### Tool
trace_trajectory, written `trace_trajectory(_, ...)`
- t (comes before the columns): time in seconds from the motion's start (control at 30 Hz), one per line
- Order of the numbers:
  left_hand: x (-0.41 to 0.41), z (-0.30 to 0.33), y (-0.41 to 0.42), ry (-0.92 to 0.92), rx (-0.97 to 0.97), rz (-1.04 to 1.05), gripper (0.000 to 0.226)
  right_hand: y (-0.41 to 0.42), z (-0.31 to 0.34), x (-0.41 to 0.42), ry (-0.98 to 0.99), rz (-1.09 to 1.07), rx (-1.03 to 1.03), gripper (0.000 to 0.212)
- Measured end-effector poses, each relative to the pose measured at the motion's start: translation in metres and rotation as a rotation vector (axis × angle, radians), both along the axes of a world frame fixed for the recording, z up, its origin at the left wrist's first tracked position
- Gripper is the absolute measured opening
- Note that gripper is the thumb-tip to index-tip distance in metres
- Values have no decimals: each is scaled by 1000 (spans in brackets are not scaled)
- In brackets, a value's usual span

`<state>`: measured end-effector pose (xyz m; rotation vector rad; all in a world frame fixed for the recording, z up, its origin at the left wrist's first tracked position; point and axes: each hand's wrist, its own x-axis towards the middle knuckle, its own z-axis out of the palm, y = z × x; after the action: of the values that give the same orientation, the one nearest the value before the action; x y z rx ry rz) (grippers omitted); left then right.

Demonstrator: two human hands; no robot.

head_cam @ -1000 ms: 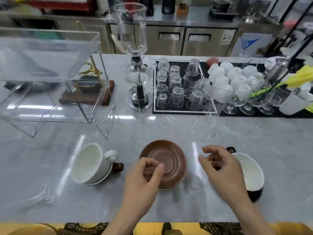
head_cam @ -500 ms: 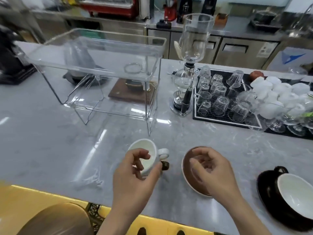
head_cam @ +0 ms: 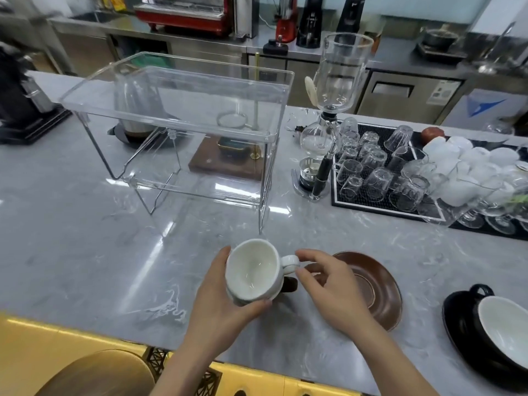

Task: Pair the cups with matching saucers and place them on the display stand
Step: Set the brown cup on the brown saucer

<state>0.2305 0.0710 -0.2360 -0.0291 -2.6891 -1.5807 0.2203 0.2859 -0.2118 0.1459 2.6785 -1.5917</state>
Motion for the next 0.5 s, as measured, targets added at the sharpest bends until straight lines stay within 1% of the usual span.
trace_trajectory(0.07, -1, -3, -1, -40, 21, 30, 114, -4, -1, -3, 17, 0, 8, 25)
trace_trajectory(0.1, -2, -6, -2, -48, 33, 40, 117, -6, -2, -4, 29, -2, 9, 23)
trace_trajectory(0.23, -1, -7, -2, -43, 95, 58, 116, -12, -8, -7, 78, -40, -17, 19)
trace_trajectory(0.37, 0, -5, 0, -40, 127, 104, 115, -11, -8, -7, 107, -44, -73, 30)
trace_trajectory(0.5, -4, 8, 8, 14, 146, 113, 109, -1, -2, -11, 129, -62, -153, 26)
